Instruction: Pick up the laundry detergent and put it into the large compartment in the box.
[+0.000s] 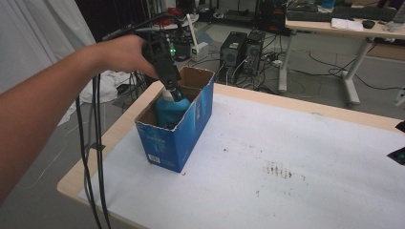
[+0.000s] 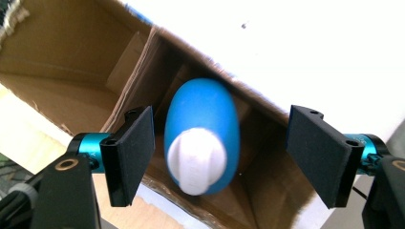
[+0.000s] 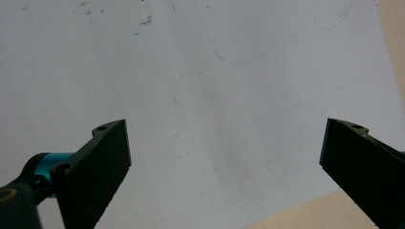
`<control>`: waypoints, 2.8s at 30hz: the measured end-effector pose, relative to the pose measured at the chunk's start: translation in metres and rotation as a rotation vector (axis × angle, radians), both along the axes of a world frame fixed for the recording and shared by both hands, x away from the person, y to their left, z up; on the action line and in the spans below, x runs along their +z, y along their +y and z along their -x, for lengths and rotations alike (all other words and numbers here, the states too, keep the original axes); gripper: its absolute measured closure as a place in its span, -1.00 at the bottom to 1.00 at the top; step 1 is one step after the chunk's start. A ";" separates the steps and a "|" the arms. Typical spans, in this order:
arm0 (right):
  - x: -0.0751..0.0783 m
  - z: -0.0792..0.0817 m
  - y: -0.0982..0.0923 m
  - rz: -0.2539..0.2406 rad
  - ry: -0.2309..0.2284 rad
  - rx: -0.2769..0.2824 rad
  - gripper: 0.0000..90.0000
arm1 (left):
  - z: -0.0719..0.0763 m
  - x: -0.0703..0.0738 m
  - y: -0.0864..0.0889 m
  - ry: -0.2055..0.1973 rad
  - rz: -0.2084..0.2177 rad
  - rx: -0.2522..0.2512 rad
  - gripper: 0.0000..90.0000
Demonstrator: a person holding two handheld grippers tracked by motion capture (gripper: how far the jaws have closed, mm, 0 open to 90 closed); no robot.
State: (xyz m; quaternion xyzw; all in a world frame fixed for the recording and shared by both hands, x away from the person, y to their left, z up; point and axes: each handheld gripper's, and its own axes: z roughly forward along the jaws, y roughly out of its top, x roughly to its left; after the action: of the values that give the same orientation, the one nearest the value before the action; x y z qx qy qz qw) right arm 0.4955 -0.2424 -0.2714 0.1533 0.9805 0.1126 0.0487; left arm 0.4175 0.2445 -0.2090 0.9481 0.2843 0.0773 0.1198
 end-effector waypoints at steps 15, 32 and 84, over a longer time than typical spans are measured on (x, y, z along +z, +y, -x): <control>0.007 0.009 -0.003 -0.010 -0.019 -0.001 -0.95 | 0.021 0.041 -0.038 -0.082 0.083 -0.064 -0.59; 0.005 0.015 0.001 -0.031 -0.018 0.001 -0.95 | 0.027 0.020 -0.128 -0.032 0.094 -0.257 -0.59; -0.013 0.029 -0.007 -0.050 -0.002 -0.003 -0.95 | 0.002 -0.038 -0.235 0.005 0.039 -0.373 -0.96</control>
State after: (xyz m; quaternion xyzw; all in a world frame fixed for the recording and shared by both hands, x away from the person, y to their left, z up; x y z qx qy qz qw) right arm 0.4660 -0.2492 -0.2839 0.1559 0.9771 0.1372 0.0460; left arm 0.4157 0.0092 -0.2472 0.9821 0.1051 0.0461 0.1496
